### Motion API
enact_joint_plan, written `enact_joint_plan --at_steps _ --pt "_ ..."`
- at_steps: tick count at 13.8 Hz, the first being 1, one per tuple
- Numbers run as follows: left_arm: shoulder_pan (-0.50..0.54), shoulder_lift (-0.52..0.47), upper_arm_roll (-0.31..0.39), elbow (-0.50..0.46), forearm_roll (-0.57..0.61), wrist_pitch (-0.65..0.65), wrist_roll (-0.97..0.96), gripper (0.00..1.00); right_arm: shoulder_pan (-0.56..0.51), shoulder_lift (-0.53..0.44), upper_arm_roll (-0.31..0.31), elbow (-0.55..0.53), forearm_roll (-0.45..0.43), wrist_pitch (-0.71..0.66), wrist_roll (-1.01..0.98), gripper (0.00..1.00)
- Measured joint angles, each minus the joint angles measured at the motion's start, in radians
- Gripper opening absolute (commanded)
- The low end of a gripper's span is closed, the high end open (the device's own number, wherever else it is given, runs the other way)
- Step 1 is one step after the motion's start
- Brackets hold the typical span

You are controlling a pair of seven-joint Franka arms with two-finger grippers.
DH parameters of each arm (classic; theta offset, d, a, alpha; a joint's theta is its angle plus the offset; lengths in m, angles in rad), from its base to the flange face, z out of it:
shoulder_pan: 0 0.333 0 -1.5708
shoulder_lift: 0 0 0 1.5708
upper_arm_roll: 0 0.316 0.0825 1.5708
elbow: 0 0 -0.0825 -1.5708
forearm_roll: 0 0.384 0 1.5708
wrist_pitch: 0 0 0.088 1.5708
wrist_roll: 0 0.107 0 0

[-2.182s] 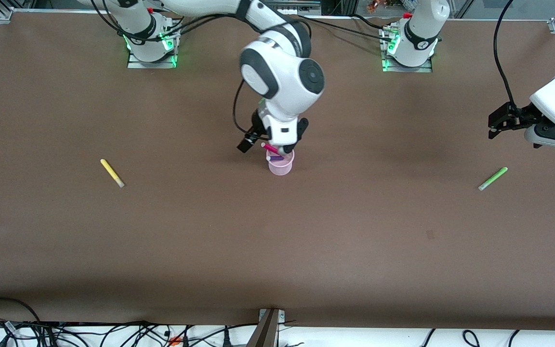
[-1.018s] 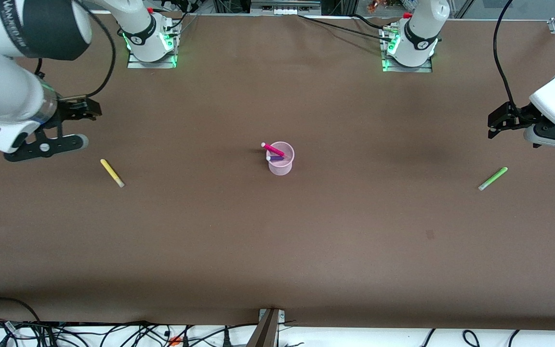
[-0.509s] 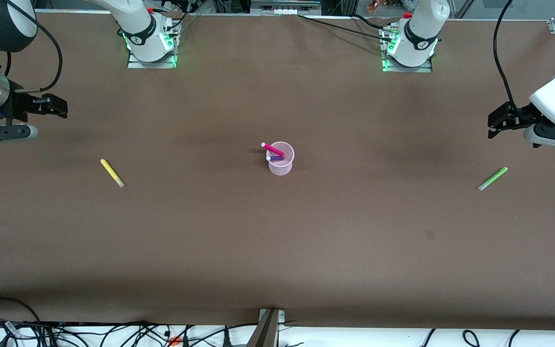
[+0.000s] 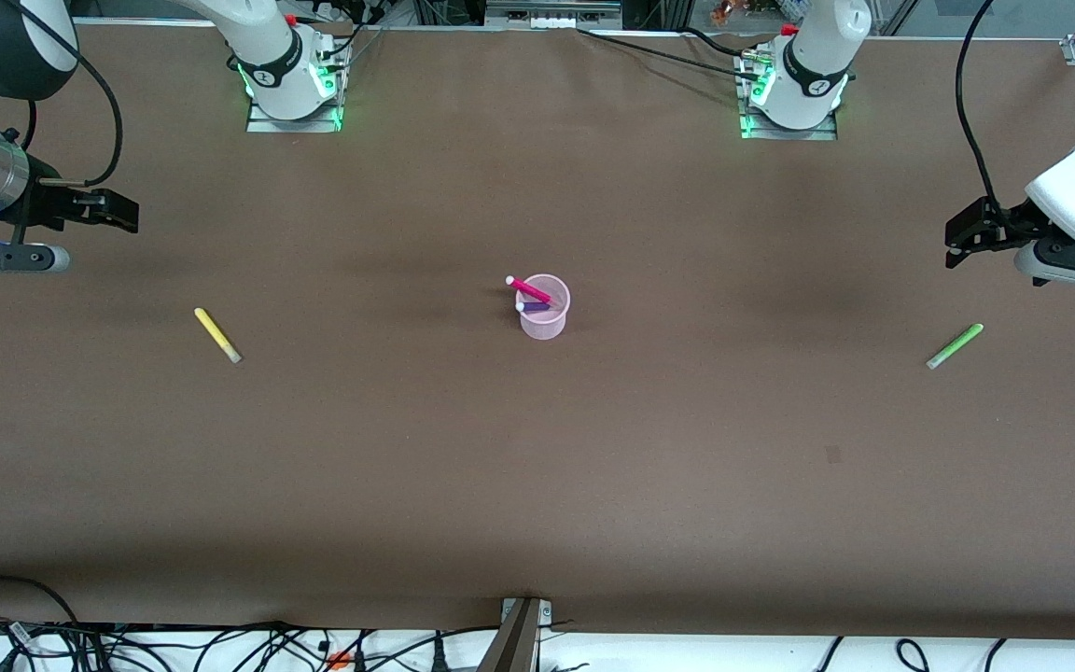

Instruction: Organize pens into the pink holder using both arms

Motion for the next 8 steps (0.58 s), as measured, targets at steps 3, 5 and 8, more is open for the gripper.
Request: enact_joint_plan --at_steps 3,5,8 --pt "0.0 0.0 0.0 0.0 0.0 0.0 0.0 1.0 -0.174 -0.002 0.18 -0.001 0.001 0.039 0.012 0.93" --pt "0.0 0.0 -0.004 0.0 0.0 0.0 0.0 1.0 -0.248 -0.004 0.237 -0.015 0.024 0.098 0.012 0.93" --pt "-0.002 0.0 -0.017 0.001 0.0 0.0 0.0 1.0 -0.37 -0.004 0.36 -0.04 0.052 0.173 0.047 0.98"
